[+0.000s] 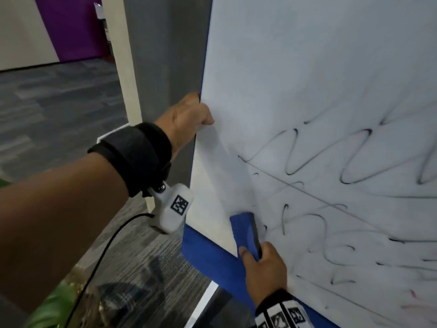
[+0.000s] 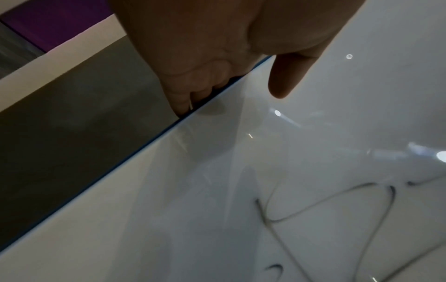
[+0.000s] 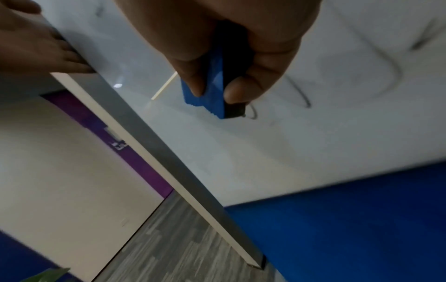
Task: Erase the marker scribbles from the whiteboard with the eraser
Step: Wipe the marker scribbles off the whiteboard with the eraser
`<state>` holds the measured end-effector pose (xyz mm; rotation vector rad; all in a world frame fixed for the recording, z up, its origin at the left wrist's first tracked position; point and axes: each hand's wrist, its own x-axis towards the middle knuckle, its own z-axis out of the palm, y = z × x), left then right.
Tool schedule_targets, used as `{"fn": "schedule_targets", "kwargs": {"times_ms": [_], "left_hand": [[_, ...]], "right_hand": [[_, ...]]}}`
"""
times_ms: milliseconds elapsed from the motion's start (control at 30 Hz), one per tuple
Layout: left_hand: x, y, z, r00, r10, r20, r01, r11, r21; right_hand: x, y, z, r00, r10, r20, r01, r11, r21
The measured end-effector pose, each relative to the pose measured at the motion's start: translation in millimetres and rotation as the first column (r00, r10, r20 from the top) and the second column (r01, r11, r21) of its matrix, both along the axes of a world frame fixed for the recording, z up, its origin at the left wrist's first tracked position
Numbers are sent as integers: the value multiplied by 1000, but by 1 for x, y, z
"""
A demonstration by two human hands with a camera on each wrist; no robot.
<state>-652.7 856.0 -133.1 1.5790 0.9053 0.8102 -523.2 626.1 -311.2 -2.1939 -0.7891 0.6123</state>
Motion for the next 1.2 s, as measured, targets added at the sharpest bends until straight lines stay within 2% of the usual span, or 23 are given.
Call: {"fn": "schedule_targets", "kwargs": {"times_ms": [100,167,233,267,367,433,500,633,700,767,833,867,900,1000,1100,1167,1200], "left_hand": [[1,5,23,997,23,79,-26,999,41],[3,7,37,989,40,139,-46,998,38],[6,7,42,987,44,156,-48,999,25],[7,7,41,988,43,145,-47,999,25],[5,2,35,994,17,108,-21,999,38],[3,2,34,997,-5,71,3,999,33],[2,2,38,999,-10,50,10,1000,19],[2,3,64,1000,1,21,-3,998,67],[3,7,81,999,16,34,-19,996,90],[2,9,96,997,22,71,-29,995,99],[0,7,103,996,2,94,-12,995,98],[0,5,103,996,-10,91,2,995,96],[1,4,102,996,-27,85,19,996,93],[1,-1,93,996,-45,73,41,997,58],[0,-1,89,997,-37,68,34,998,46],[-1,-1,92,998,-41,56,39,999,33],[-1,-1,93,998,-41,47,39,999,28]], "right_hand": [[-11,27,43,997,33,72,-45,983,178],[-14,48,86,988,-17,154,-40,933,358],[-12,56,105,982,-43,183,-46,889,455],[-11,53,103,983,-36,178,-45,899,435],[-8,26,63,996,-8,88,-10,980,198],[-10,17,47,999,-11,33,8,996,87],[-13,27,60,998,16,65,-26,988,149],[-15,56,129,976,-37,216,-59,904,424],[-9,51,133,975,-72,210,-33,887,461],[-3,29,105,987,-53,152,1,946,325],[-1,4,71,998,-30,60,25,996,81],[0,-3,63,999,-32,31,32,999,10],[1,-4,63,999,-40,19,40,999,4],[3,12,103,993,-21,117,-2,981,193],[4,28,158,967,-84,240,-23,912,410],[7,26,162,961,-134,243,4,882,471],[8,21,153,964,-132,230,18,897,441]]}}
